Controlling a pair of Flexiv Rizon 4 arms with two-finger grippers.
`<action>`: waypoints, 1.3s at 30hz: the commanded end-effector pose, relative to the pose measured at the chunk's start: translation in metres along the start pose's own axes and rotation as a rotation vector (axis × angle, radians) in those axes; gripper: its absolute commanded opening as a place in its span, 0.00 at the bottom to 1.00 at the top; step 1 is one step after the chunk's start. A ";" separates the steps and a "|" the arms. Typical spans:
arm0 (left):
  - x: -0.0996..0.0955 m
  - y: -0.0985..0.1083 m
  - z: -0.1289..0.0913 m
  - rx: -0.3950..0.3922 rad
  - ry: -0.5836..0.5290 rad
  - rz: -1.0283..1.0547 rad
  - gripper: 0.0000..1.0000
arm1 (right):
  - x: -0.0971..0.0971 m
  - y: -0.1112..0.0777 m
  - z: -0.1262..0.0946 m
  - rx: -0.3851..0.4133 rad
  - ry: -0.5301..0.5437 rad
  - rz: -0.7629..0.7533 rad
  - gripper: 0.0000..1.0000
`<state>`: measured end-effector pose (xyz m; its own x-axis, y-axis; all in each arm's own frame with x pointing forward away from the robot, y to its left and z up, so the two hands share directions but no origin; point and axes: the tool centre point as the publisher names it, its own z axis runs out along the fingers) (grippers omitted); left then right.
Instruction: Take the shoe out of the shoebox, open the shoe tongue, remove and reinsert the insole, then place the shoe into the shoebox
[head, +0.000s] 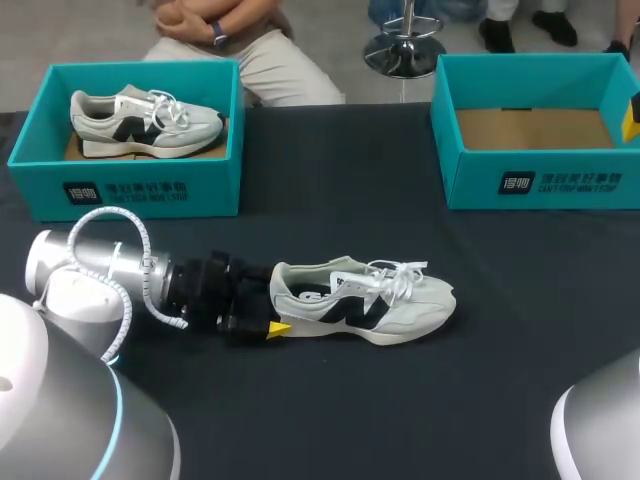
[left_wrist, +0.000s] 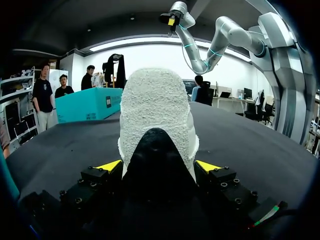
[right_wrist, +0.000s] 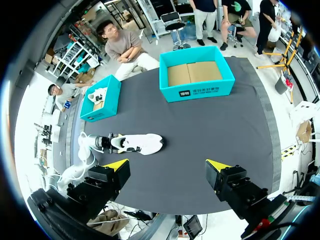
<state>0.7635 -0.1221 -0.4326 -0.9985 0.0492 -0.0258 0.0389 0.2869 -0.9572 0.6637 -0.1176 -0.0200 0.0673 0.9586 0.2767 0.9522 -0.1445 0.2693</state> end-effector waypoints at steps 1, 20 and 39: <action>0.000 0.005 0.001 -0.001 -0.002 0.000 0.00 | 0.001 0.003 -0.001 0.007 -0.002 0.001 1.00; 0.000 0.005 0.001 -0.001 -0.002 0.000 0.00 | 0.015 0.002 0.007 0.009 -0.069 0.031 1.00; 0.000 0.005 0.001 -0.001 -0.002 0.000 0.00 | 0.119 -0.030 0.145 0.111 -0.339 0.054 1.00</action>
<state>0.7634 -0.1218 -0.4326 -0.9985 0.0489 -0.0256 0.0386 0.2873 -0.9571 0.6674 -0.0147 -0.1092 0.1831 0.9825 0.0336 0.9651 -0.1862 0.1843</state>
